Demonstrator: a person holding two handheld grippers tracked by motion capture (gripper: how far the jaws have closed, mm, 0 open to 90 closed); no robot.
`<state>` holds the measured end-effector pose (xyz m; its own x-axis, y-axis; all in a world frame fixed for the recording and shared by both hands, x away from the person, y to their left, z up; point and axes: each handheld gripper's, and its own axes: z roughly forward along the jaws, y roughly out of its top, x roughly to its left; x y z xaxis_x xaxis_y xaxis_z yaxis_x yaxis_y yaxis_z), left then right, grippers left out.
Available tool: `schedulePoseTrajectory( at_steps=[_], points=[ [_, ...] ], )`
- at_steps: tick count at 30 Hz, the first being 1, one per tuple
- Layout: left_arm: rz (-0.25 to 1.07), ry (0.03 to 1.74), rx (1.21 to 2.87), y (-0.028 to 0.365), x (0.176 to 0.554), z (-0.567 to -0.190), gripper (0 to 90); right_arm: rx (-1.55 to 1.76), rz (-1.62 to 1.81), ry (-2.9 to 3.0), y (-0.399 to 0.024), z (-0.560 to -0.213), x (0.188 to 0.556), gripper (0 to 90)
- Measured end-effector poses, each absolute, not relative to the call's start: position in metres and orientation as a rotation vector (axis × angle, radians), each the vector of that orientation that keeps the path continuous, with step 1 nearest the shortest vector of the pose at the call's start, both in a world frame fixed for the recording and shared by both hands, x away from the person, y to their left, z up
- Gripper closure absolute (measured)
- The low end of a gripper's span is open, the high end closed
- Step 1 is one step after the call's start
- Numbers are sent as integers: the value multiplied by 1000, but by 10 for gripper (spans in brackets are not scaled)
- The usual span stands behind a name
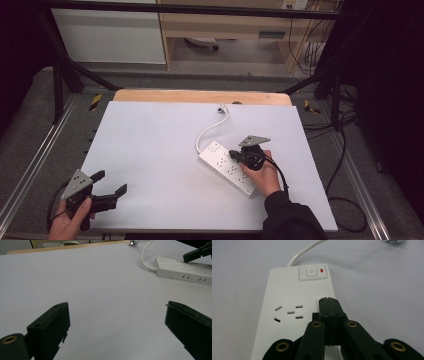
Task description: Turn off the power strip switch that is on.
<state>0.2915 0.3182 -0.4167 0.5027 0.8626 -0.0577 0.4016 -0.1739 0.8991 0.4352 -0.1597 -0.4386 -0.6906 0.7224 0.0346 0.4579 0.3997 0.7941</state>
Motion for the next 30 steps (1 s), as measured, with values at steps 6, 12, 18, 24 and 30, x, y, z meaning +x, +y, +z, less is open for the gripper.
schedulePoseTrajectory(
  at_steps=[6, 12, 18, 24, 30],
  points=[
    [596, 1064, 1775, 318, 292, -417, 60, 1036, 1189, 2344, -160, -438, 436, 900],
    [595, 1064, 1777, 318, 292, -417, 61, 1046, 1230, 2321, -160, -434, 435, 900],
    [595, 1064, 1777, 318, 291, -417, 61, 1074, 1276, 2283, -162, -427, 435, 853],
    [596, 1064, 1776, 318, 291, -417, 62, 1093, 1302, 2270, -161, -423, 433, 782],
    [595, 1063, 1779, 318, 292, -417, 62, 1098, 1310, 2241, -160, -417, 432, 629]
  ],
)
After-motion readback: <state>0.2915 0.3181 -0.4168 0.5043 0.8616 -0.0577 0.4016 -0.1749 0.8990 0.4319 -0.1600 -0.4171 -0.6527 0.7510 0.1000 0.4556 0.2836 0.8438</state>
